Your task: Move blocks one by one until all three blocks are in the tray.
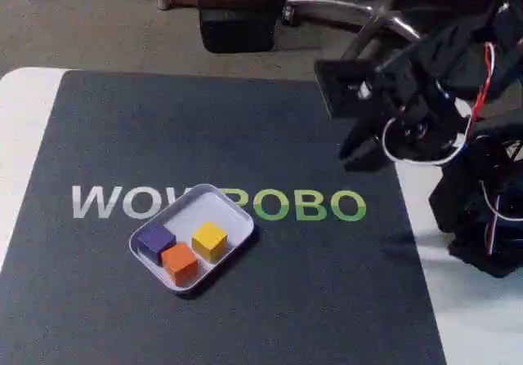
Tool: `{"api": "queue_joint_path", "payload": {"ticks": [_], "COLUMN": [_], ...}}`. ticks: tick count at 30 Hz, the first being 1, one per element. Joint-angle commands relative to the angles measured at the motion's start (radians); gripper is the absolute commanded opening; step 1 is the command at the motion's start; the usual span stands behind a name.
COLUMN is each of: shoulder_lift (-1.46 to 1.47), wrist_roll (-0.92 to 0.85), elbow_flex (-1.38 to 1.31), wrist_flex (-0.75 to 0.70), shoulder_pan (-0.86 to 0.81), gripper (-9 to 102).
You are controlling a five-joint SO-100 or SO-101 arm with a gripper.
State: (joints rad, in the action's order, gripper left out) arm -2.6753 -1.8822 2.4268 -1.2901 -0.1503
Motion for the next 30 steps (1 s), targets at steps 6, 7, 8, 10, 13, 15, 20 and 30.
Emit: {"api": "queue_joint_path", "payload": {"ticks": [6,7,8,10,13,15,20,30], "shoulder_lift": [-0.535,-0.597,-0.634,-0.634,-0.634,-0.634,-0.634,-0.634], "wrist_roll": [0.005,0.002,0.000,0.000,-0.006,-0.026,-0.075,0.114], "elbow_flex": [0.388,0.430,0.466,0.491,0.537,0.595,0.742,0.744], "wrist_flex": [-0.021,-0.035,-0.044,-0.049,-0.049,-0.040,0.069,0.000], "shoulder_pan": [0.055,0.064,0.074,0.087,0.110,0.120,0.124,0.374], "gripper": [-2,-2,-2,-3,-3,-3,-4,-6]}}
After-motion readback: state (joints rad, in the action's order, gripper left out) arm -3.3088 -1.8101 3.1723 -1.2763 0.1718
